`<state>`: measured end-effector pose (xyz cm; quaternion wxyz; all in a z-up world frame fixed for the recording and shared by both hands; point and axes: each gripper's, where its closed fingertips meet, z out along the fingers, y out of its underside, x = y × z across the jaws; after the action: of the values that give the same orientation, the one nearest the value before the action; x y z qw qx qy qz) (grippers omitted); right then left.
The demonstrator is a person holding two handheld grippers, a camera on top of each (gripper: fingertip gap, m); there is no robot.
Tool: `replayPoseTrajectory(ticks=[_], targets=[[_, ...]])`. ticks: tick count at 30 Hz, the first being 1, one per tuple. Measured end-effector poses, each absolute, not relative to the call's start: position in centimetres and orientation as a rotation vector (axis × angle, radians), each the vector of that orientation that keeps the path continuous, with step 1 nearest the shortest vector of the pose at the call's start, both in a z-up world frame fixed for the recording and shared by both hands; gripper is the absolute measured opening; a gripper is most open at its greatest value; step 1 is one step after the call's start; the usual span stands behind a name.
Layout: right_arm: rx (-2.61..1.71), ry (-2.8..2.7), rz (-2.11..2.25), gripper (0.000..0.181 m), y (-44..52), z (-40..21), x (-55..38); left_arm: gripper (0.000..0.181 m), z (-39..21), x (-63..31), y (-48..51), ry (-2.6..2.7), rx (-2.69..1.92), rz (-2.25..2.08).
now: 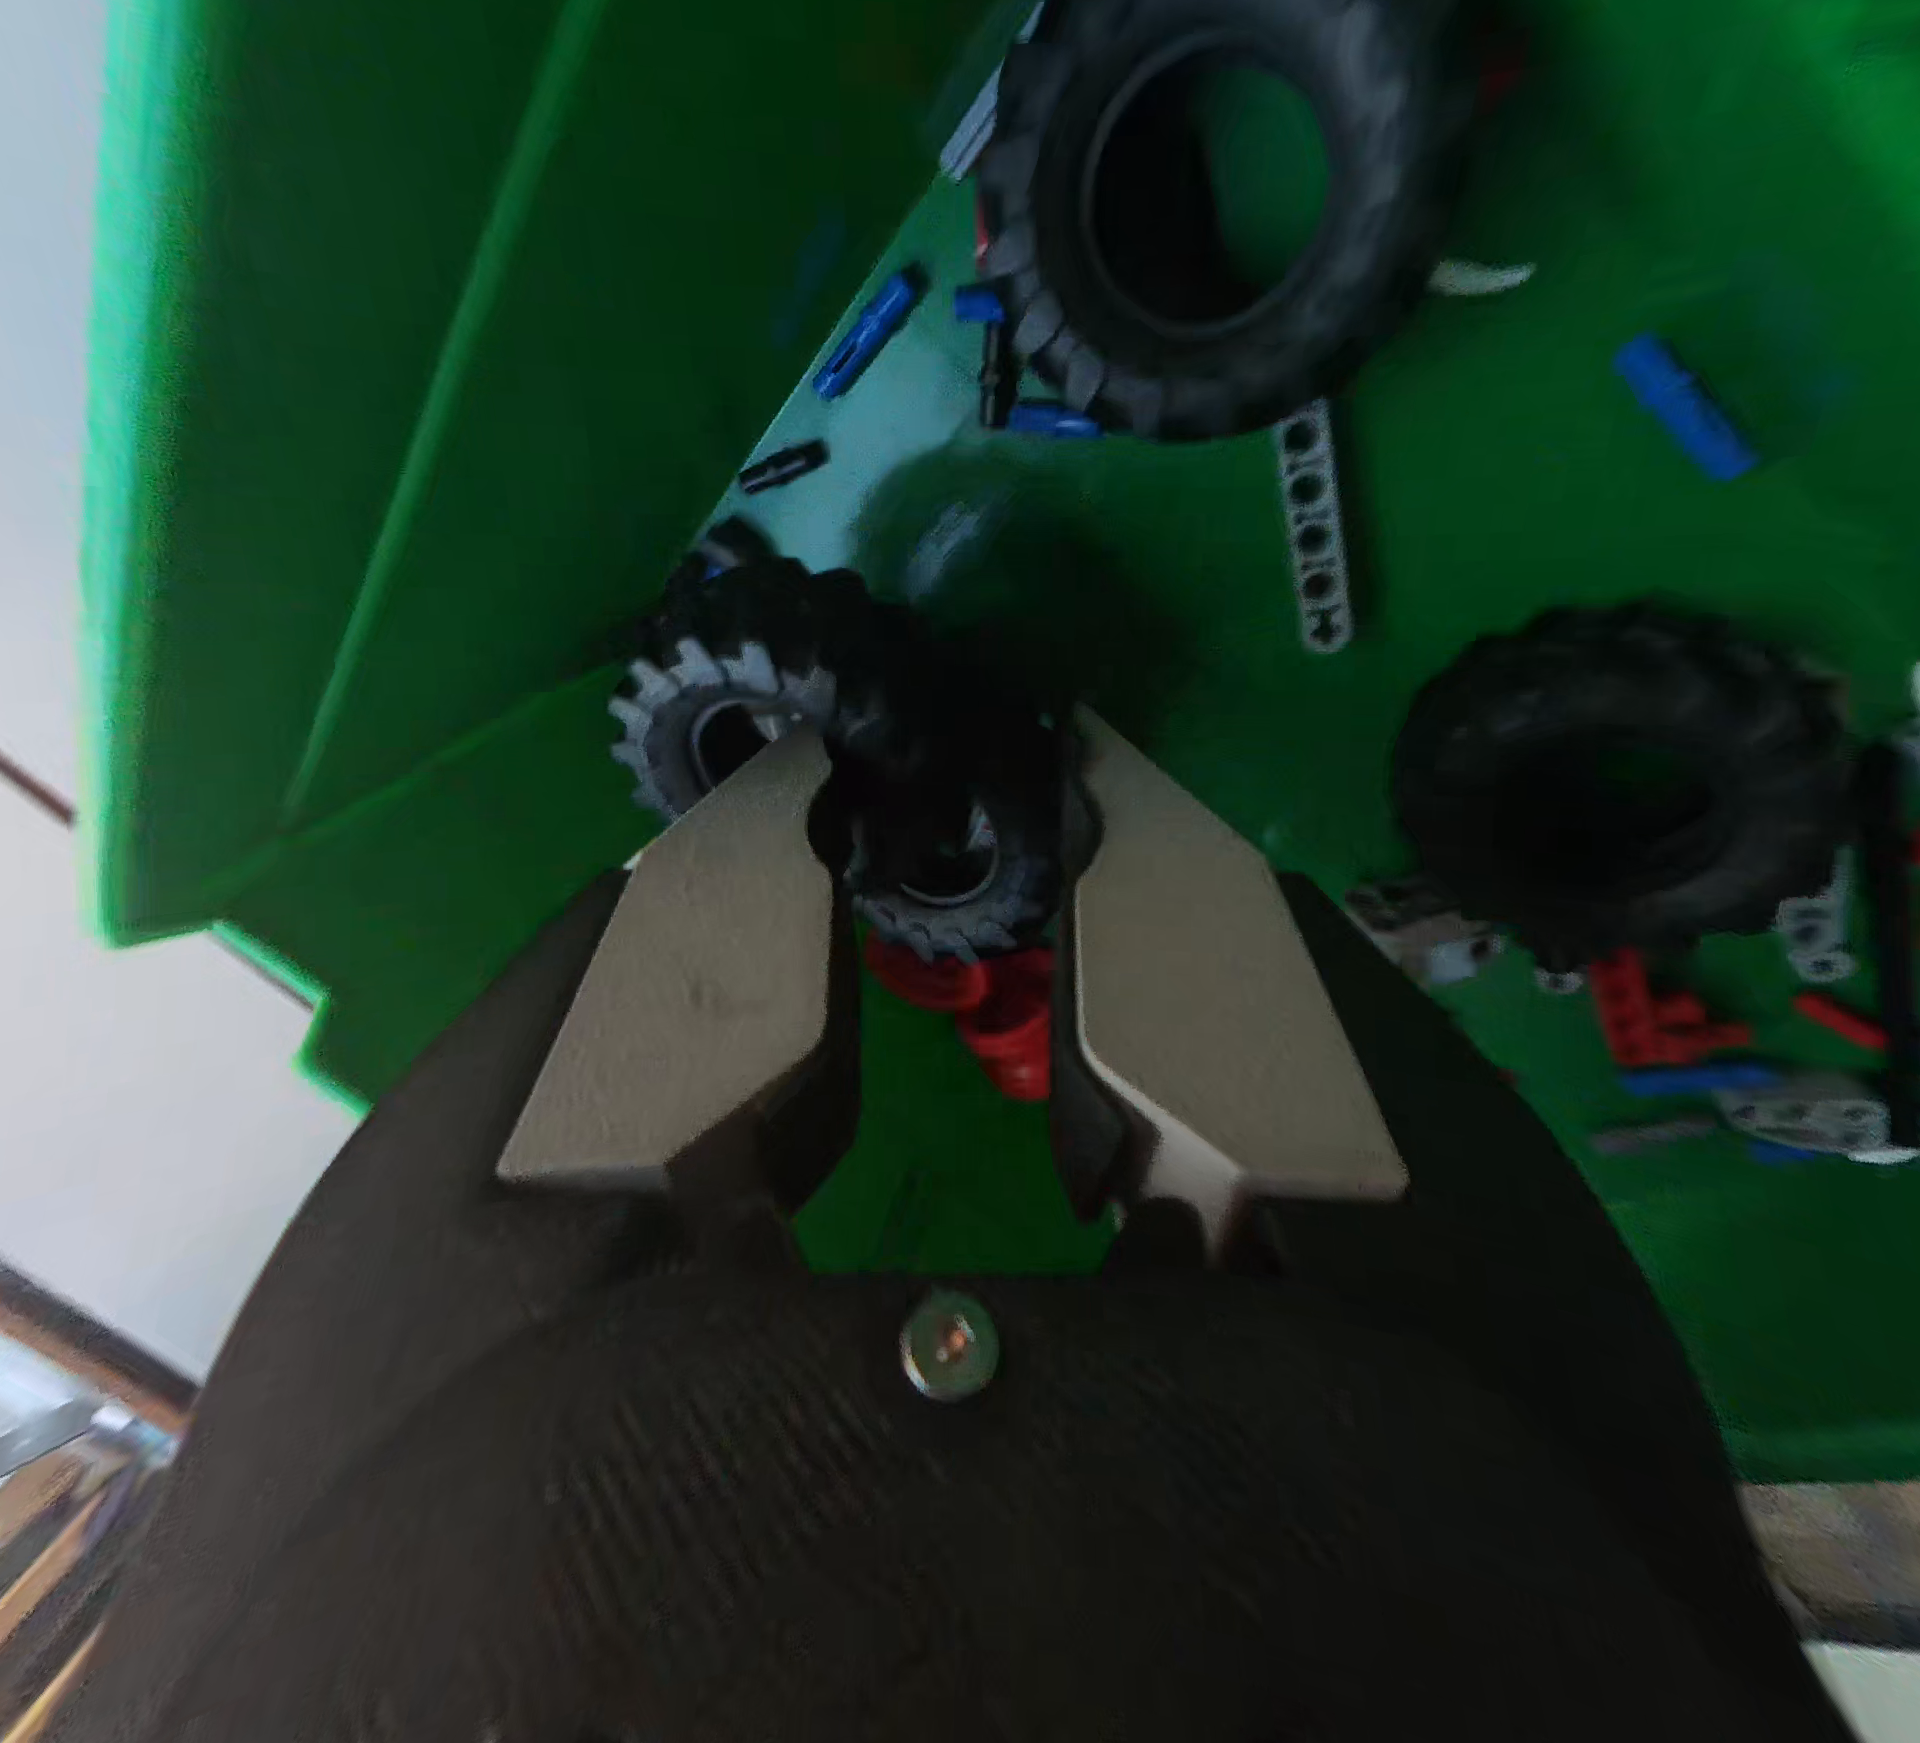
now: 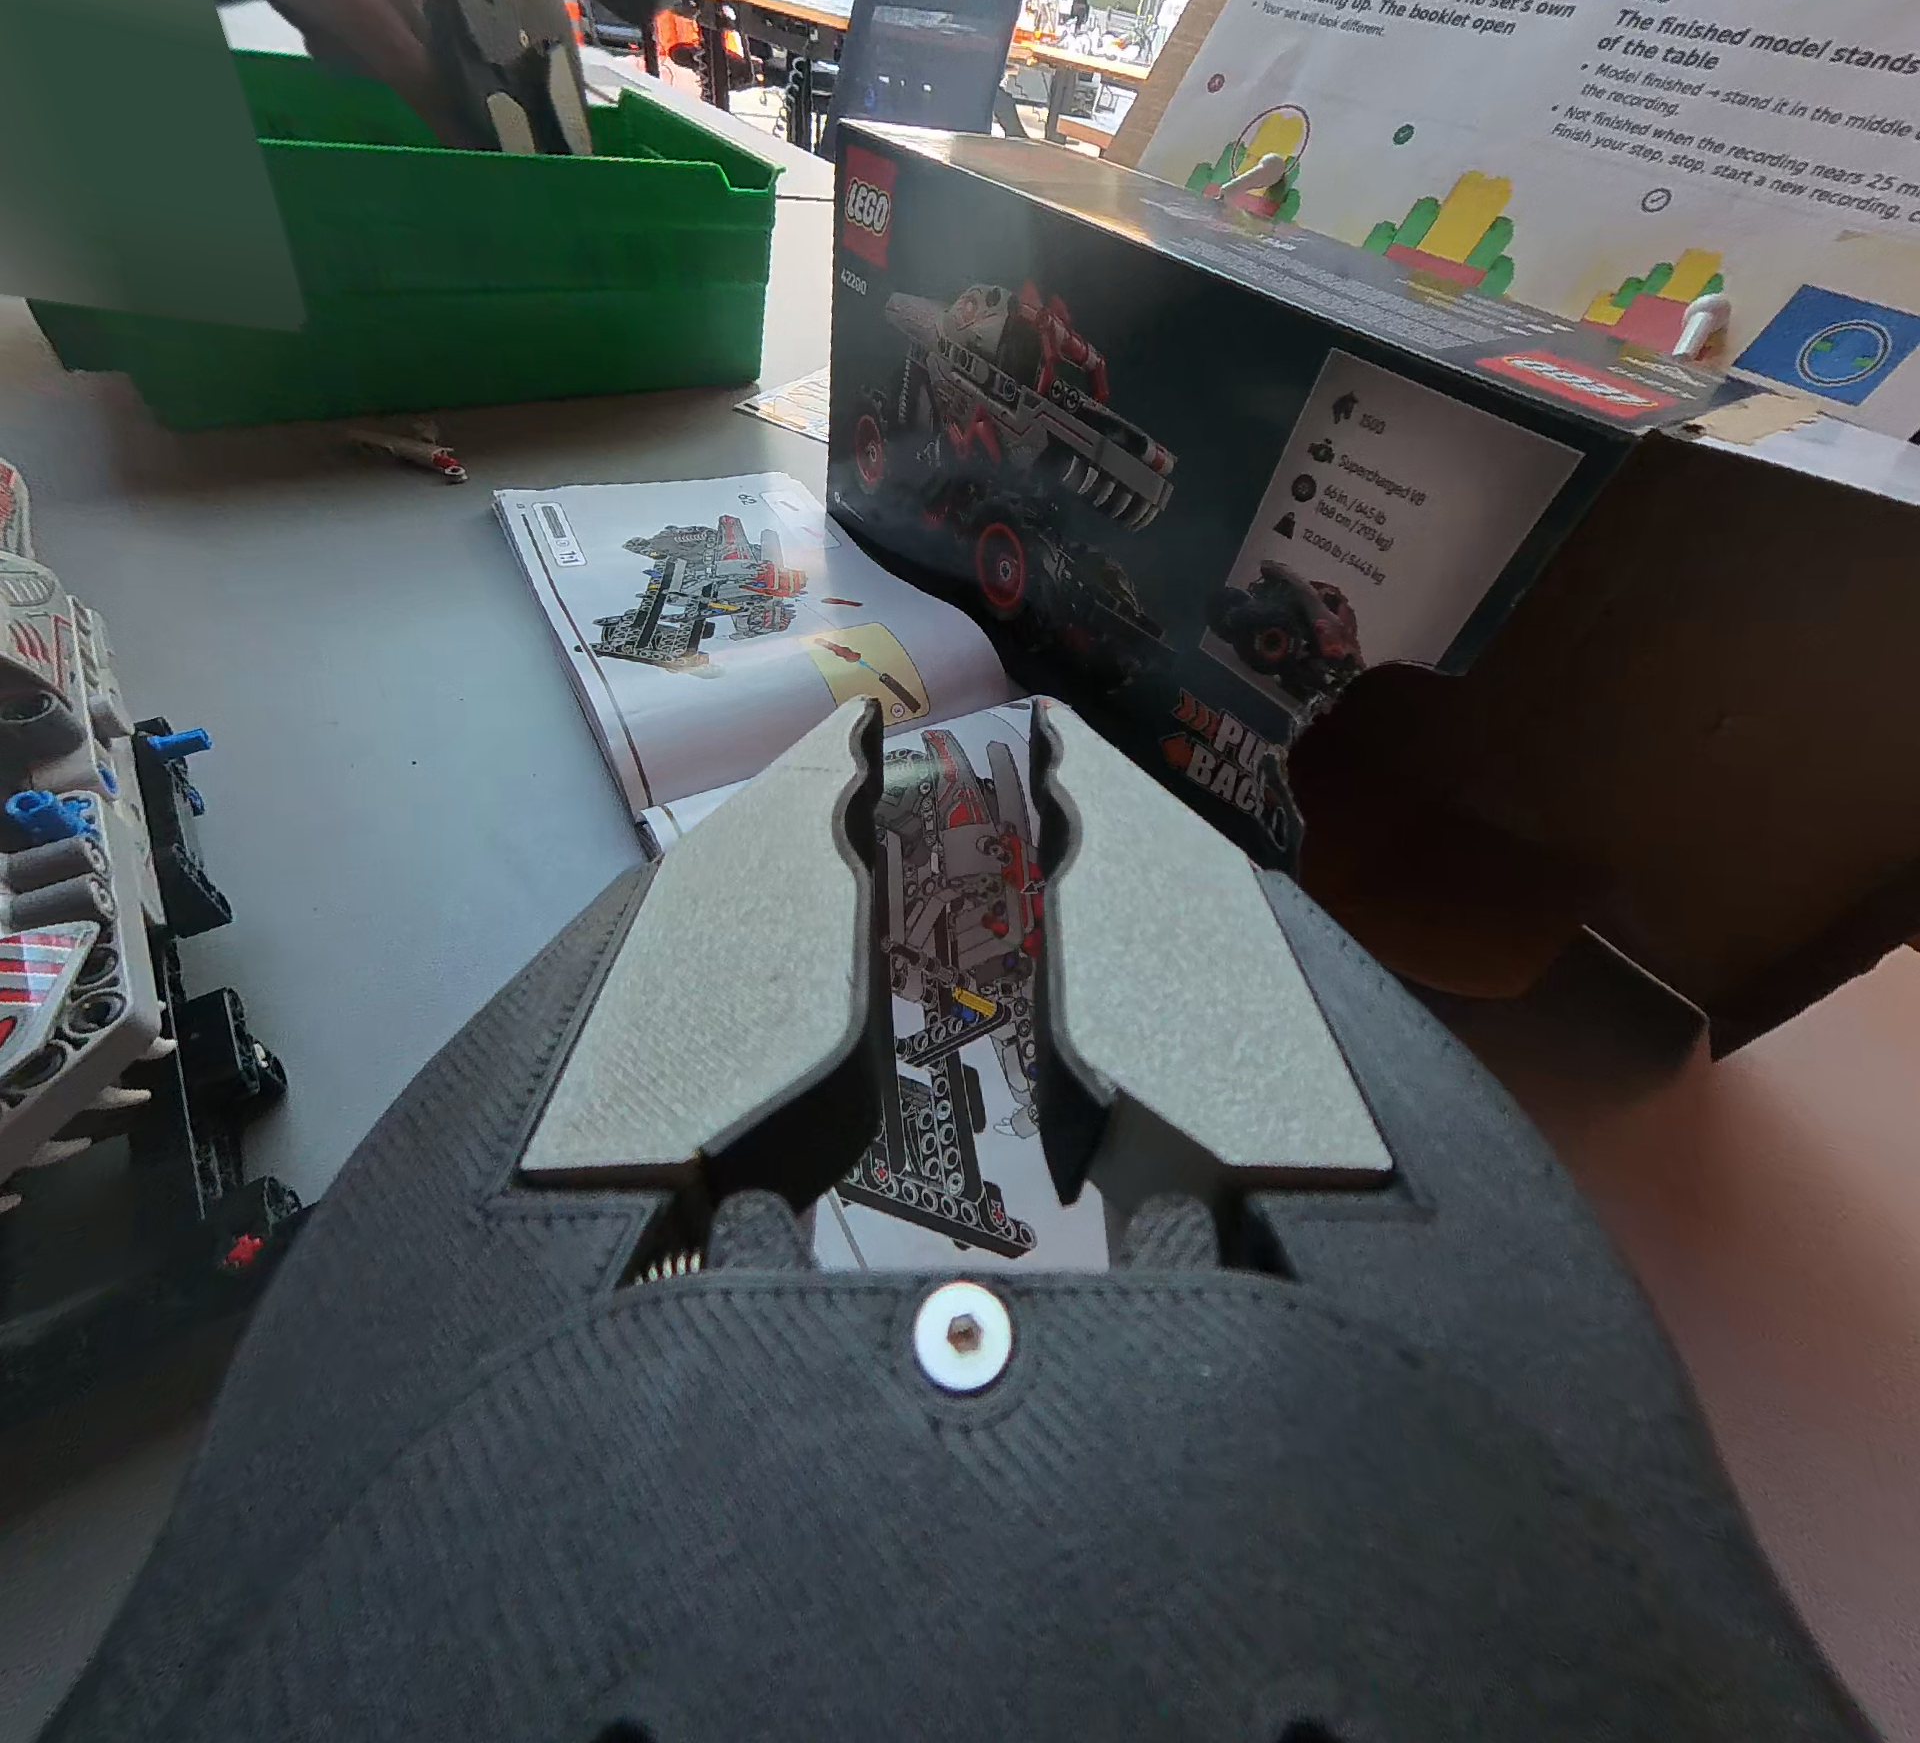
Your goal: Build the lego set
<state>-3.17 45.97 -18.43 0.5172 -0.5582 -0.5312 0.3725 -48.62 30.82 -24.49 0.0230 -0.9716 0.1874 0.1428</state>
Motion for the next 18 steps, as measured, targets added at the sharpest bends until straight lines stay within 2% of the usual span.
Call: replayPoseTrajectory(ticks=[3,5,6,8,9,10,11,13,18], targets=[[-1.343,-1.279,0.898,0.025,45.9,-18.5,-3.2,0.025,-23.1,-48.3,31.1,0.608,-2.923,0.422],[-1.349,-1.280,0.901,0.025,46.0,-18.5,-3.3,0.027,-21.7,-47.2,32.3,0.596,-2.839,0.334],[-1.352,-1.278,0.901,0.025,46.0,-18.5,-3.2,0.029,-21.0,-46.7,33.0,0.603,-2.795,0.293],[-1.354,-1.270,0.901,0.025,46.1,-18.5,-3.2,0.053,-19.8,-44.5,34.7,0.698,-2.677,0.172],[-1.354,-1.267,0.902,0.025,46.2,-18.5,-3.2,0.052,-19.5,-43.1,35.1,0.773,-2.616,0.105],[-1.354,-1.265,0.902,0.024,46.2,-18.4,-3.2,0.042,-19.6,-42.4,35.4,0.837,-2.587,0.094],[-1.353,-1.264,0.902,0.024,46.2,-18.4,-3.2,0.041,-20.2,-42.5,35.6,0.881,-2.595,0.140],[-1.356,-1.266,0.898,0.024,46.2,-18.5,-3.2,0.051,-21.8,-43.1,35.5,0.966,-2.652,0.214],[-1.361,-1.268,0.896,0.023,46.2,-18.6,-3.2,0.041,-24.5,-43.9,35.5,0.997,-2.725,0.277]])
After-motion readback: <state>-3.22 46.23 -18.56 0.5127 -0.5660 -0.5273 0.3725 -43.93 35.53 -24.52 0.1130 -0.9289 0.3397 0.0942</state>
